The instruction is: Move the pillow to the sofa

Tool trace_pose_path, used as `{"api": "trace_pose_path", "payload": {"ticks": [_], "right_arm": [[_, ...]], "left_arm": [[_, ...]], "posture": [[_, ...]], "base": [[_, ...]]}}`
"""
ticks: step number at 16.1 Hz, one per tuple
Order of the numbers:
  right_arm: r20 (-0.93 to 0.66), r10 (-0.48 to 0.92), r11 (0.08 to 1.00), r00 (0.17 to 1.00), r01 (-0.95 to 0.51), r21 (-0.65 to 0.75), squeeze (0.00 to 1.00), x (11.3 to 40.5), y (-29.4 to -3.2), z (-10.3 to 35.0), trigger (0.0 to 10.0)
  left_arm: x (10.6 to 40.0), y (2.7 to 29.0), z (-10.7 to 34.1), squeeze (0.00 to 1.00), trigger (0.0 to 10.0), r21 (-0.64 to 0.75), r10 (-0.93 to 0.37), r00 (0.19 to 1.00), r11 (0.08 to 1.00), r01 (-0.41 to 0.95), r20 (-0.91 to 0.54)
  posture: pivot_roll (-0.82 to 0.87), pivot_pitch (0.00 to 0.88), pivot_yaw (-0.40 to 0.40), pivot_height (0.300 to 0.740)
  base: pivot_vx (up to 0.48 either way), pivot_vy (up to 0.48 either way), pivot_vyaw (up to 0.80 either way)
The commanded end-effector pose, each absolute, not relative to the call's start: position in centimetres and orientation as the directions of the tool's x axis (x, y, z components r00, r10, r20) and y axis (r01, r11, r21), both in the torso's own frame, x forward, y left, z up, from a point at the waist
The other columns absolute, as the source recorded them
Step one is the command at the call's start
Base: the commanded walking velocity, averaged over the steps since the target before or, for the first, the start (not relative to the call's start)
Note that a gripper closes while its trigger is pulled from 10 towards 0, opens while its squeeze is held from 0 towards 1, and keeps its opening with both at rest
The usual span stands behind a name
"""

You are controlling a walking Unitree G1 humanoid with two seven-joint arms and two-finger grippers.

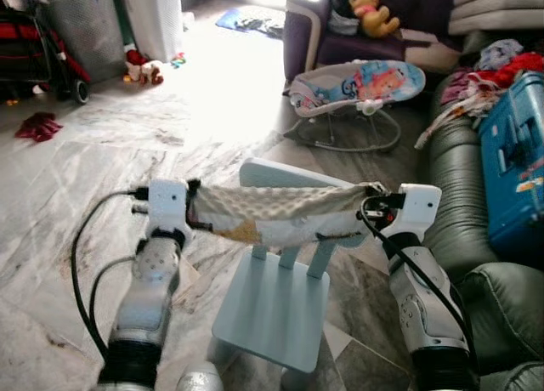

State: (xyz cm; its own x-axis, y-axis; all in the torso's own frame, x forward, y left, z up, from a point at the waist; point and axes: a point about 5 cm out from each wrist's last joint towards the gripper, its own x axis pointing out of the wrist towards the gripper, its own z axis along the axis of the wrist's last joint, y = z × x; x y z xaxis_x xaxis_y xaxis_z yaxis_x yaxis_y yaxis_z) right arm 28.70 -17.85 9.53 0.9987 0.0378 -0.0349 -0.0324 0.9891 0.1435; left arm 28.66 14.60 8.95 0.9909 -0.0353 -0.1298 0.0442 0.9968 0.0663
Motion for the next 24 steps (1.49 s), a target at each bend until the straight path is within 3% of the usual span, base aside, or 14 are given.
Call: {"api": "trace_pose_path", "payload": {"ticks": [1, 2, 3, 4, 9, 13, 18, 24], "right_arm": [[-0.028, 0.006, 0.991, 1.0, -0.002, 0.132, 0.0, 28.4, -18.5, 9.7, 0.0], [-0.051, -0.006, 0.992, 0.999, 0.012, 0.127, 0.0, 28.2, -18.6, 9.3, 0.0], [-0.059, -0.011, 0.991, 0.998, 0.018, 0.131, 0.0, 28.0, -18.7, 9.2, 7.3], [-0.1, -0.03, 0.991, 0.995, 0.043, 0.127, 0.0, 27.4, -19.0, 8.3, 10.0], [-0.155, -0.085, 0.985, 0.984, 0.107, 0.137, 0.0, 26.2, -19.8, 7.0, 10.0], [-0.153, -0.09, 0.986, 0.984, 0.11, 0.127, 0.0, 26.4, -20.0, 7.2, 10.0], [-0.166, -0.094, 0.986, 0.982, 0.115, 0.119, 0.0, 26.2, -20.1, 7.0, 10.0], [-0.168, -0.093, 0.987, 0.981, 0.113, 0.114, 0.0, 26.4, -20.1, 7.0, 10.0]], "left_arm": [[28.3, 13.8, 9.2, 0.0, 10.0, 0.038, -0.085, 0.988, 0.995, 0.091, -0.128], [28.0, 13.4, 9.2, 0.0, 10.0, 0.055, -0.094, 0.989, 0.993, 0.101, -0.117], [27.8, 13.3, 9.1, 0.0, 10.0, 0.073, -0.092, 0.989, 0.992, 0.1, -0.112], [27.2, 13.2, 8.6, 0.0, 10.0, 0.029, -0.11, 0.984, 0.993, 0.115, -0.143], [26.3, 13.3, 8.1, 0.0, 10.0, -0.046, -0.186, 0.964, 0.982, 0.181, -0.19], [26.6, 13.5, 8.6, 0.0, 10.0, -0.047, -0.189, 0.963, 0.982, 0.183, -0.192], [25.8, 12.9, 8.4, 0.0, 10.0, -0.061, -0.208, 0.957, 0.978, 0.2, -0.2], [25.9, 13.0, 8.5, 0.0, 10.0, -0.051, -0.211, 0.957, 0.977, 0.205, -0.199]], "posture": [[0.02, 0.0, -0.039, 0.74], [0.02, 0.0, -0.04, 0.74], [0.02, 0.0, -0.042, 0.74], [0.02, 0.0, -0.042, 0.74], [0.02, 0.0, -0.029, 0.74], [0.02, 0.0, -0.028, 0.74], [0.02, 0.0, -0.031, 0.74], [0.02, 0.0, -0.031, 0.74]], "base": [[0.0, 0.0, 0.0], [0.0, 0.0, 0.0], [0.0, 0.0, 0.0], [0.0, 0.0, 0.0], [0.0, 0.0, 0.0], [0.0, 0.0, -0.8], [0.0, 0.26, -0.55], [0.0, 0.364, 0.0]]}}
